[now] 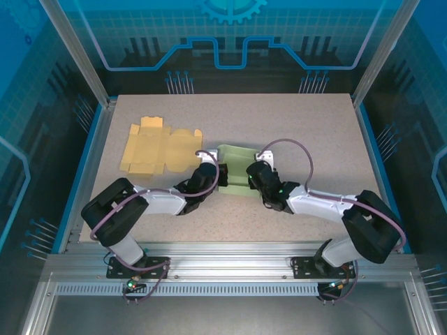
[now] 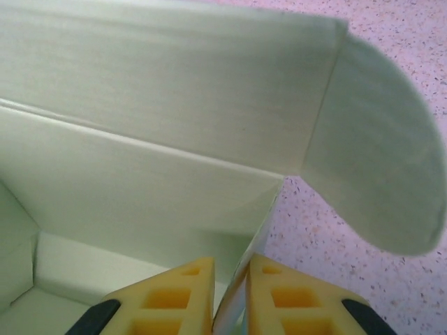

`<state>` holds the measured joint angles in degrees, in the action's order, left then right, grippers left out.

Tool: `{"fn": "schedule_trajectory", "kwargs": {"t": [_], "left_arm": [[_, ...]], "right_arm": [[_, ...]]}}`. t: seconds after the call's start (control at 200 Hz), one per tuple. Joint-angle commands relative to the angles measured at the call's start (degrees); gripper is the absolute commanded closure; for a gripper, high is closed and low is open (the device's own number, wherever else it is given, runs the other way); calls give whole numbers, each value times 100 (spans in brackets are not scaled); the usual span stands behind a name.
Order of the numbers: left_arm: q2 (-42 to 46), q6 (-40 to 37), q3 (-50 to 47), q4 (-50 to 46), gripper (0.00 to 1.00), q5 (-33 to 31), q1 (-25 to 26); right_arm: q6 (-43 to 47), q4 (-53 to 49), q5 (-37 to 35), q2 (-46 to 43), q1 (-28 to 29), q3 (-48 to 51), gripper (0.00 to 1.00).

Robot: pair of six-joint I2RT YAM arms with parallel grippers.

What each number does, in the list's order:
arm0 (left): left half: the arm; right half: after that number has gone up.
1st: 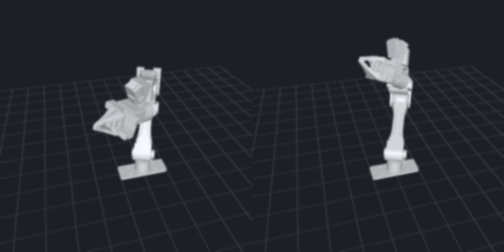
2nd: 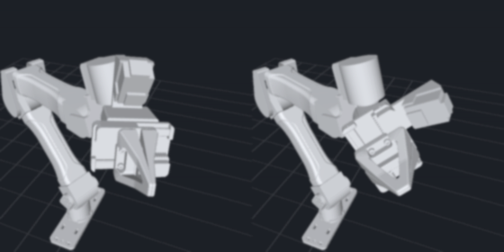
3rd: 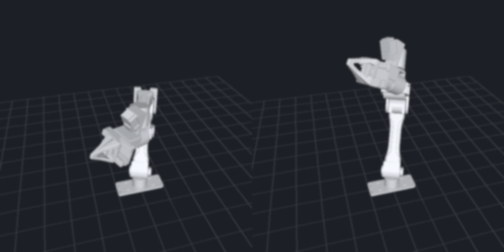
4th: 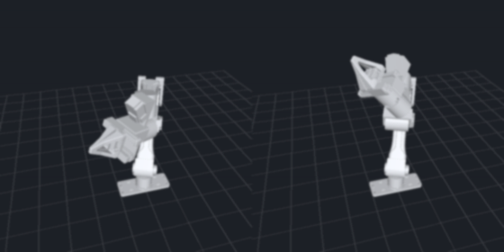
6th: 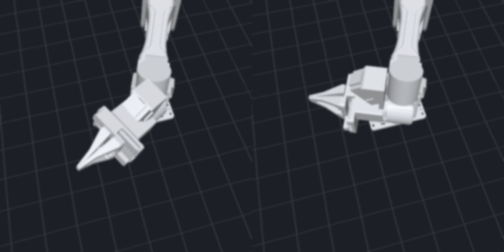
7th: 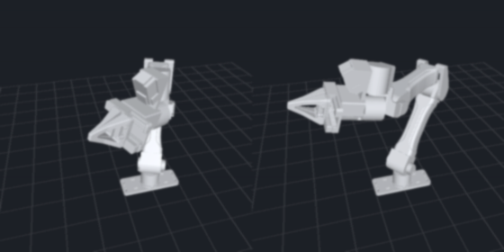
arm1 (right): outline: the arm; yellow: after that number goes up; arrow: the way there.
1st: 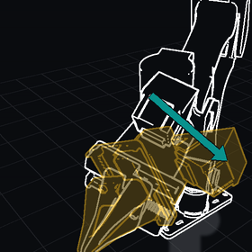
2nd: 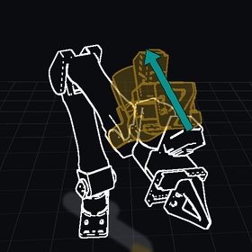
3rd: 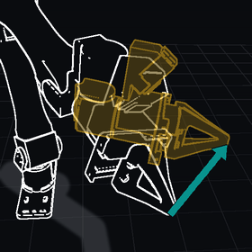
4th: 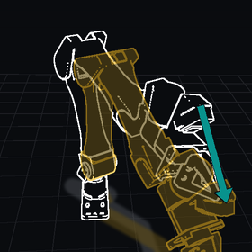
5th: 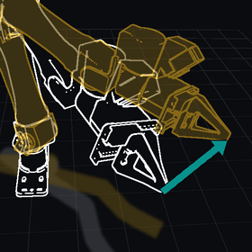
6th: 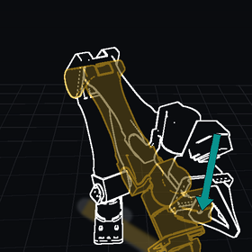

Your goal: Fold the paper box

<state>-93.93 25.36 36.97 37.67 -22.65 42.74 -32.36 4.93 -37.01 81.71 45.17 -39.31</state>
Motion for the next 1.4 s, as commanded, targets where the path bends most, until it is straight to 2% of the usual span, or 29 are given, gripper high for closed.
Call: {"fn": "schedule_trajectory", "kwargs": {"t": [0.0,0.34,0.57,0.8,1.021,1.141,1.276,1.396], "left_arm": [[145,-180,-260,144,94,732,302],[594,-436,-1156,737,90,806,525],[561,-687,-1748,1864,89,879,604],[513,-883,-2265,2882,80,952,652],[996,-937,-2492,2558,62,709,764],[1449,-1000,-2576,2182,46,398,888],[2139,-1068,-2694,1717,36,28,1049],[3021,-1112,-2709,942,25,-351,1187]], "right_arm": [[-225,441,353,-200,493,305,80],[-149,1023,-289,-515,1152,1075,81],[-56,1281,-922,-447,1606,1250,96],[-5,1595,-1314,-273,1867,1444,97],[-216,1306,-1686,-174,2094,1308,95],[-356,1129,-1864,-164,2162,1257,95],[-471,1089,-1921,-190,2195,1306,94],[-541,882,-1983,-198,2267,1308,94]]}}
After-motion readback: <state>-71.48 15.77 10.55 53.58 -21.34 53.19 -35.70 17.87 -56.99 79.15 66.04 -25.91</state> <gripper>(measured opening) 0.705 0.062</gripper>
